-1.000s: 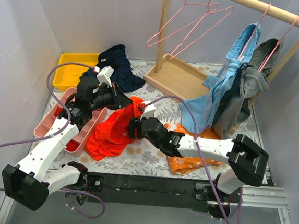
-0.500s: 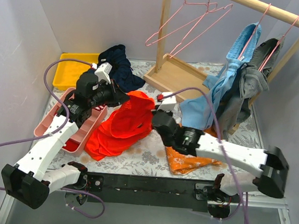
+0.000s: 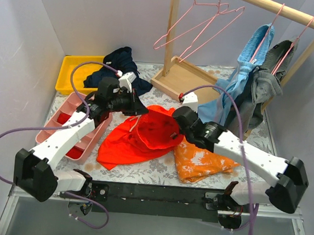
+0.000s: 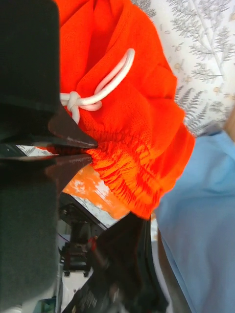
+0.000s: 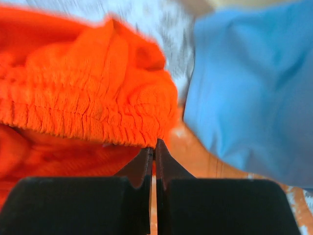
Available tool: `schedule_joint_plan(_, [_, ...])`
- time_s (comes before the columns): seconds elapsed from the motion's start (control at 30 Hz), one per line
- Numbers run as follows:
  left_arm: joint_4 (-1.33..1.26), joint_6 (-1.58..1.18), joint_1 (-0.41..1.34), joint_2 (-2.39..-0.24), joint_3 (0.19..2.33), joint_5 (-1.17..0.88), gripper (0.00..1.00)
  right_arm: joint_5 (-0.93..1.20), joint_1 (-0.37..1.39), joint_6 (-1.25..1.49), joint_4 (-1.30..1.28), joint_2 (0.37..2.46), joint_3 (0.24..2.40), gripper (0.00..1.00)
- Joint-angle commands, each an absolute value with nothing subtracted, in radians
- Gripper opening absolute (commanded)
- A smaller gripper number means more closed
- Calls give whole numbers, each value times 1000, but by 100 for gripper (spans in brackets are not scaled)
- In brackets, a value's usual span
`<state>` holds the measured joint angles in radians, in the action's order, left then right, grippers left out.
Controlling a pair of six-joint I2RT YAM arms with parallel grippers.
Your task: Place the shorts on the hanger
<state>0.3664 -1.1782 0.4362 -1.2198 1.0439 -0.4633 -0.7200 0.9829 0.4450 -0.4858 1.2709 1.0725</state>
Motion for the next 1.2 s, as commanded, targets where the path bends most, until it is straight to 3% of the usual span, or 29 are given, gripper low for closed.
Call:
schedule_joint_plan(0.0, [304,-1169,477,-1298,1009,-480,23,-499,891,477,-489,1318,997,1])
schedule_joint_plan(0.03, [308,-1164,482,-1293,1014,-454,36,-488,884,477,-488,1328,994,1])
schedule_joint_plan(0.07, [314,-1161,483,-1283,1029,-439,61,-479,882,480,-483,1324,989,1])
schedule_joint_plan(0.13, [336,-1141,483,-1235,1063,-393,73,-468,881,483,-471,1301,982,1])
schedule_joint_plan(0.2, [364,-1128,483,-1197,1150,-393,77,-462,881,477,-460,1279,979,2])
schedule_joint_plan(0.3, [341,-1127,483,-1203,1309,-396,79,-459,879,471,-468,1267,985,5])
schedule_joint_plan(0.63, [296,-985,485,-1656,1941,-383,71,-413,879,482,-454,1253,950,2])
schedule_joint_plan(0.87, [272,-891,538,-1877,2170,-316,72,-402,877,465,-453,1247,946,3])
schedule_joint_plan(1.17, [262,-805,614,-2029,2272,-127,72,-382,877,453,-431,1243,934,2])
